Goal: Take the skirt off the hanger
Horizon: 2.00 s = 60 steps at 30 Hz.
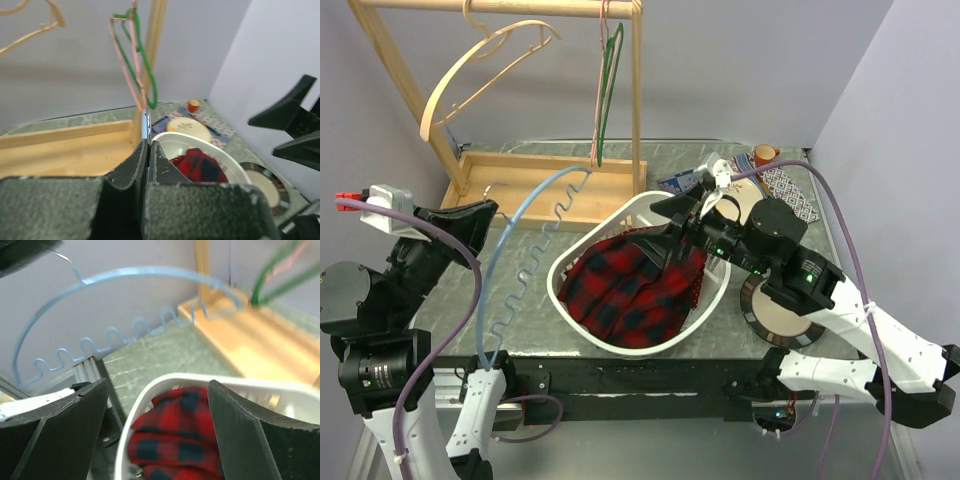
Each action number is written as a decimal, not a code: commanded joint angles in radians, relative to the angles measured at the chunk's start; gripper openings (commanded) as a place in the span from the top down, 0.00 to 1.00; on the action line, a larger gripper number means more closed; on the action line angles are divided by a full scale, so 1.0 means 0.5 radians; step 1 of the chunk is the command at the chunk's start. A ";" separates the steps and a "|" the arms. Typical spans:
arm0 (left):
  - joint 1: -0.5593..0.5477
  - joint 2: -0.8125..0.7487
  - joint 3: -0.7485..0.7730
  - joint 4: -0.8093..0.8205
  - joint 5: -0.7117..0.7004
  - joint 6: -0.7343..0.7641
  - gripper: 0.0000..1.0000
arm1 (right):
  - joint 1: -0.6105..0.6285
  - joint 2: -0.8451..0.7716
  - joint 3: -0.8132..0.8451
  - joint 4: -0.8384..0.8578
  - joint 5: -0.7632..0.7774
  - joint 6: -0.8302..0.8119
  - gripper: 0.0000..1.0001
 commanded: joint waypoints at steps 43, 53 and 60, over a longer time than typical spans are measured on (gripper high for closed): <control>-0.097 -0.090 0.341 -0.312 0.134 0.189 0.17 | 0.436 0.748 0.563 0.654 0.248 -2.086 1.00; -0.162 -0.096 0.218 -0.300 0.300 0.314 0.17 | 0.280 0.444 0.369 0.510 0.138 -2.111 1.00; -0.196 0.113 0.194 -0.291 0.649 0.272 0.30 | 0.188 0.296 0.182 0.543 -0.003 -2.129 1.00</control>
